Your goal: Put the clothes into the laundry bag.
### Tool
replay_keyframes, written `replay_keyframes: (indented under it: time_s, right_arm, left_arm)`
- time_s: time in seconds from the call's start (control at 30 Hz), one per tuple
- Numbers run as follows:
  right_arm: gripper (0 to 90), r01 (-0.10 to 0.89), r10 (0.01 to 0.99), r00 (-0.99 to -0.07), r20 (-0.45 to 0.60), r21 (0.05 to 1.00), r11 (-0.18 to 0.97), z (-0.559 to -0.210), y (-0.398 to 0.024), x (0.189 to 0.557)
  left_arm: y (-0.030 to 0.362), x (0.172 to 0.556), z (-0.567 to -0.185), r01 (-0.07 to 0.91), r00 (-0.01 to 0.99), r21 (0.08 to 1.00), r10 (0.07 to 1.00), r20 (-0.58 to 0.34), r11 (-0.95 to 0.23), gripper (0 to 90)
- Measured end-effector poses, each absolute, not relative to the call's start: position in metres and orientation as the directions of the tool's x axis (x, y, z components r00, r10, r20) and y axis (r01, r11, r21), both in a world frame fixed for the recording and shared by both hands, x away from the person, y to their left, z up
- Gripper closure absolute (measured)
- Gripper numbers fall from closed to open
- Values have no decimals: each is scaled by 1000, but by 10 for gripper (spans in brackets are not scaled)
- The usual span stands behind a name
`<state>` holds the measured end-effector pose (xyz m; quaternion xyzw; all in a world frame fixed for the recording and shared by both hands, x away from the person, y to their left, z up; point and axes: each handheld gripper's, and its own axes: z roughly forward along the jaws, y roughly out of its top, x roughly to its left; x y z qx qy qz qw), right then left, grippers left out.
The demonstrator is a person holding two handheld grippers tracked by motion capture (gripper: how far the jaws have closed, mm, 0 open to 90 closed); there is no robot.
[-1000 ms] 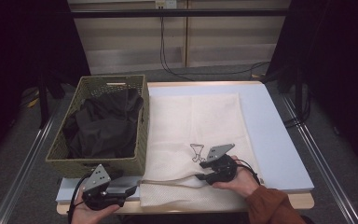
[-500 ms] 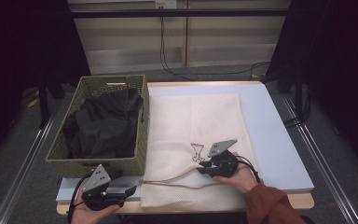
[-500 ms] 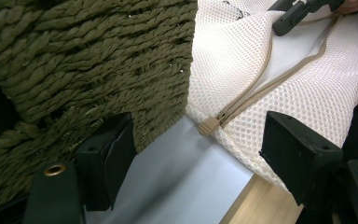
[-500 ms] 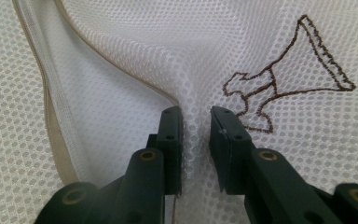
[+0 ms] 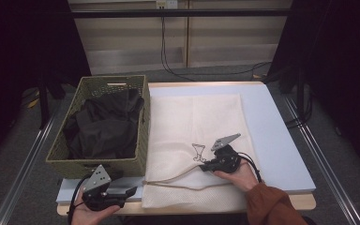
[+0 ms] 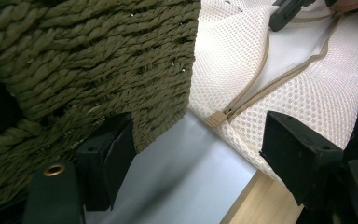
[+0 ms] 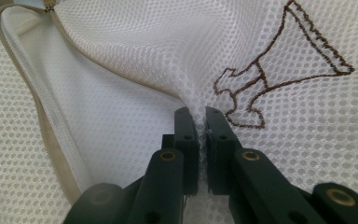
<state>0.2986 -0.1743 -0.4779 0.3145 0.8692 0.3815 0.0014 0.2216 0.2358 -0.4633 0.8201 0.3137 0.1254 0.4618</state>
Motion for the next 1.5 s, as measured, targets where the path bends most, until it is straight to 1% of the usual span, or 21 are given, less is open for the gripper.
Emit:
replay_keyframes:
  time_s: [0.2,0.3,0.47,0.63,0.7,1.03,1.5]
  right_arm:
    - [873,546,551,-797,247,683,484,-469,-175,297]
    - [872,546,550,-794,258,699,461,-468,-177,297]
    - [876,543,547,-795,261,708,452,-464,-178,298]
    - [875,536,551,-794,257,723,436,-459,-179,298]
    - [875,537,559,-789,255,730,424,-455,-180,297]
    - [875,516,559,-789,255,769,377,-438,-182,302]
    - [869,492,546,-800,247,791,363,-427,-183,304]
  left_arm:
    - [237,219,-462,397,769,841,633,-86,-368,239]
    - [237,218,-461,394,766,844,637,-84,-363,196]
    - [237,217,-460,392,763,853,640,-93,-343,196]
    - [237,215,-460,391,763,851,641,-87,-350,198]
    - [237,215,-460,400,755,849,649,-92,-345,220]
    - [235,212,-460,391,772,852,629,-97,-349,210]
    - [234,215,-460,384,780,849,620,-87,-363,217]
